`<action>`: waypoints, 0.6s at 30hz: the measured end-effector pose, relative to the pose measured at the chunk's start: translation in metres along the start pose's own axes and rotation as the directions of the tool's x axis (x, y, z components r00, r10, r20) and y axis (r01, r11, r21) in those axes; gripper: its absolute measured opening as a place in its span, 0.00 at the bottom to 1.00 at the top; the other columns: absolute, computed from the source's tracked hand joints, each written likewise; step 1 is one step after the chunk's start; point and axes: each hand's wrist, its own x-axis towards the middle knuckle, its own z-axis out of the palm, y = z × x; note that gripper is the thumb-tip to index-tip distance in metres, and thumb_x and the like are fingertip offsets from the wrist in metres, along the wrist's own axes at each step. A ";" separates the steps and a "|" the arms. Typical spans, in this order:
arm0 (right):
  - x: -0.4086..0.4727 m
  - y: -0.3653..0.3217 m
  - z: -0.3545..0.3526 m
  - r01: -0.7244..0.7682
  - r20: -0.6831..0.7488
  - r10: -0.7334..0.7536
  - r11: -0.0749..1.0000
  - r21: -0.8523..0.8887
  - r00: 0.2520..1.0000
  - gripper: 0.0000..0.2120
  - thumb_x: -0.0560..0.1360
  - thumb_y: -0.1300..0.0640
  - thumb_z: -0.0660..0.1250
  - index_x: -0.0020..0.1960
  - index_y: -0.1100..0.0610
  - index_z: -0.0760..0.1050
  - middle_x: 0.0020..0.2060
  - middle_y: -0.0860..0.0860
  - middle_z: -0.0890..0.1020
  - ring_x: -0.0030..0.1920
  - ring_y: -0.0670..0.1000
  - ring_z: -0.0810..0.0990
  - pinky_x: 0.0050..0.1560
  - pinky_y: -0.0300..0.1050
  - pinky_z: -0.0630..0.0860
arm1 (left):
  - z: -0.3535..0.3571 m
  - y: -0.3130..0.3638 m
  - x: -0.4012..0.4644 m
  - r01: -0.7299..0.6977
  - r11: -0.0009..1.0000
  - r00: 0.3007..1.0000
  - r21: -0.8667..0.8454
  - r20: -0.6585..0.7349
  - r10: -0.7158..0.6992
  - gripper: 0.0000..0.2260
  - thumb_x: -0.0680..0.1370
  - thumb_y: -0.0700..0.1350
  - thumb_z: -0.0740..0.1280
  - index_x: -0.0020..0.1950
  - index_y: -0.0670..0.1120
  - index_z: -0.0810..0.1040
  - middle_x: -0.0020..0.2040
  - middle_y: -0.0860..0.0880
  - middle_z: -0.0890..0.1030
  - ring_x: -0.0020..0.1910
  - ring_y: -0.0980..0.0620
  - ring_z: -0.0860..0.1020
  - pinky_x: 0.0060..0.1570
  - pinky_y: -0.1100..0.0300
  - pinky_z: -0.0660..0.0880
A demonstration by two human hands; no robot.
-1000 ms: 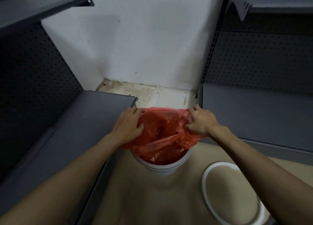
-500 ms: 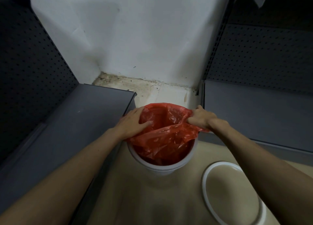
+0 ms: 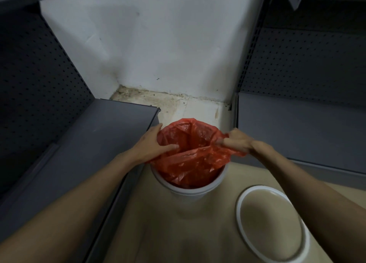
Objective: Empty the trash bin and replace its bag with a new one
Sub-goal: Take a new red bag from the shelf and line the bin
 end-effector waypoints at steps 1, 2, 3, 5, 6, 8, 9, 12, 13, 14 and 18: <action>-0.006 -0.001 -0.001 0.017 0.011 -0.016 1.000 -0.023 1.000 0.32 0.59 0.29 0.64 0.44 0.56 0.82 0.41 0.55 0.85 0.43 0.56 0.84 0.49 0.52 0.81 | -0.002 0.001 -0.007 -0.027 1.000 1.000 0.014 -0.008 0.027 0.51 0.59 0.76 0.71 0.76 0.61 0.58 0.74 0.54 0.65 0.71 0.50 0.68 0.69 0.43 0.69; -0.013 -0.003 -0.002 0.035 0.020 -0.034 0.997 -0.070 0.999 0.35 0.59 0.25 0.63 0.48 0.54 0.81 0.44 0.54 0.84 0.46 0.56 0.84 0.52 0.53 0.81 | -0.004 0.002 -0.016 -0.064 0.998 0.998 0.028 -0.011 0.064 0.45 0.59 0.76 0.72 0.72 0.70 0.57 0.71 0.60 0.66 0.68 0.54 0.69 0.68 0.45 0.69; -0.019 -0.005 -0.001 0.049 0.025 -0.046 0.989 -0.141 0.999 0.39 0.58 0.21 0.62 0.54 0.51 0.79 0.48 0.53 0.83 0.50 0.56 0.82 0.57 0.55 0.79 | -0.006 0.005 -0.024 -0.097 0.994 0.995 0.045 0.001 0.098 0.39 0.59 0.76 0.72 0.65 0.79 0.56 0.65 0.68 0.66 0.63 0.60 0.69 0.67 0.49 0.70; -0.032 -0.007 0.001 0.039 -0.003 -0.042 0.952 -0.303 0.999 0.47 0.58 0.19 0.61 0.66 0.47 0.72 0.62 0.54 0.77 0.63 0.57 0.75 0.67 0.59 0.71 | -0.008 0.009 -0.041 -0.162 0.982 0.987 0.095 0.027 0.160 0.38 0.59 0.76 0.72 0.62 0.83 0.53 0.60 0.78 0.63 0.60 0.68 0.68 0.65 0.53 0.70; -0.038 -0.008 0.002 0.016 -0.028 -0.029 0.928 -0.373 0.999 0.51 0.58 0.19 0.61 0.72 0.48 0.66 0.68 0.54 0.71 0.69 0.58 0.69 0.70 0.61 0.65 | -0.008 0.011 -0.047 -0.186 0.975 0.983 0.125 0.036 0.183 0.42 0.59 0.76 0.72 0.66 0.81 0.52 0.63 0.76 0.63 0.63 0.66 0.68 0.65 0.52 0.69; -0.048 -0.010 0.006 0.018 -0.056 -0.050 0.883 -0.469 0.997 0.56 0.59 0.20 0.63 0.77 0.51 0.56 0.77 0.55 0.57 0.75 0.59 0.58 0.73 0.63 0.55 | -0.007 0.011 -0.056 -0.203 0.961 0.979 0.187 0.047 0.198 0.49 0.59 0.77 0.70 0.74 0.73 0.49 0.74 0.63 0.63 0.71 0.56 0.66 0.69 0.48 0.67; -0.052 -0.010 0.008 0.055 -0.062 -0.100 0.860 -0.506 0.993 0.56 0.61 0.22 0.63 0.78 0.52 0.54 0.79 0.54 0.51 0.77 0.59 0.54 0.74 0.62 0.52 | -0.005 0.011 -0.060 -0.201 0.956 0.979 0.215 0.046 0.196 0.51 0.60 0.78 0.69 0.76 0.69 0.47 0.77 0.58 0.61 0.74 0.54 0.63 0.71 0.48 0.65; -0.059 -0.008 0.015 0.185 -0.071 -0.287 0.768 -0.614 0.955 0.52 0.66 0.25 0.62 0.79 0.54 0.51 0.80 0.52 0.46 0.79 0.55 0.46 0.77 0.59 0.45 | 0.000 0.010 -0.073 -0.201 0.936 0.980 0.289 0.070 0.188 0.56 0.60 0.80 0.65 0.79 0.60 0.41 0.80 0.55 0.52 0.77 0.53 0.56 0.72 0.53 0.57; -0.061 -0.007 0.017 0.210 -0.060 -0.321 0.739 -0.640 0.945 0.52 0.67 0.26 0.61 0.79 0.54 0.50 0.80 0.52 0.47 0.79 0.54 0.45 0.77 0.58 0.43 | 0.001 0.010 -0.076 -0.198 0.932 0.980 0.303 0.079 0.182 0.58 0.60 0.80 0.64 0.79 0.59 0.39 0.81 0.55 0.50 0.78 0.54 0.54 0.71 0.55 0.56; -0.062 -0.005 0.018 0.229 -0.046 -0.340 0.721 -0.654 0.939 0.51 0.68 0.27 0.60 0.80 0.55 0.48 0.80 0.52 0.49 0.79 0.53 0.44 0.77 0.57 0.41 | 0.003 0.011 -0.079 -0.189 0.930 0.982 0.315 0.084 0.171 0.59 0.60 0.81 0.64 0.79 0.58 0.38 0.81 0.54 0.49 0.78 0.54 0.53 0.72 0.56 0.55; -0.064 0.002 0.027 0.274 -0.005 -0.363 0.713 -0.646 0.932 0.51 0.68 0.25 0.57 0.80 0.55 0.47 0.79 0.51 0.56 0.79 0.51 0.46 0.76 0.55 0.38 | 0.009 0.006 -0.086 -0.102 0.906 0.991 0.411 0.123 0.056 0.64 0.58 0.83 0.60 0.80 0.50 0.36 0.81 0.50 0.42 0.80 0.51 0.47 0.76 0.52 0.51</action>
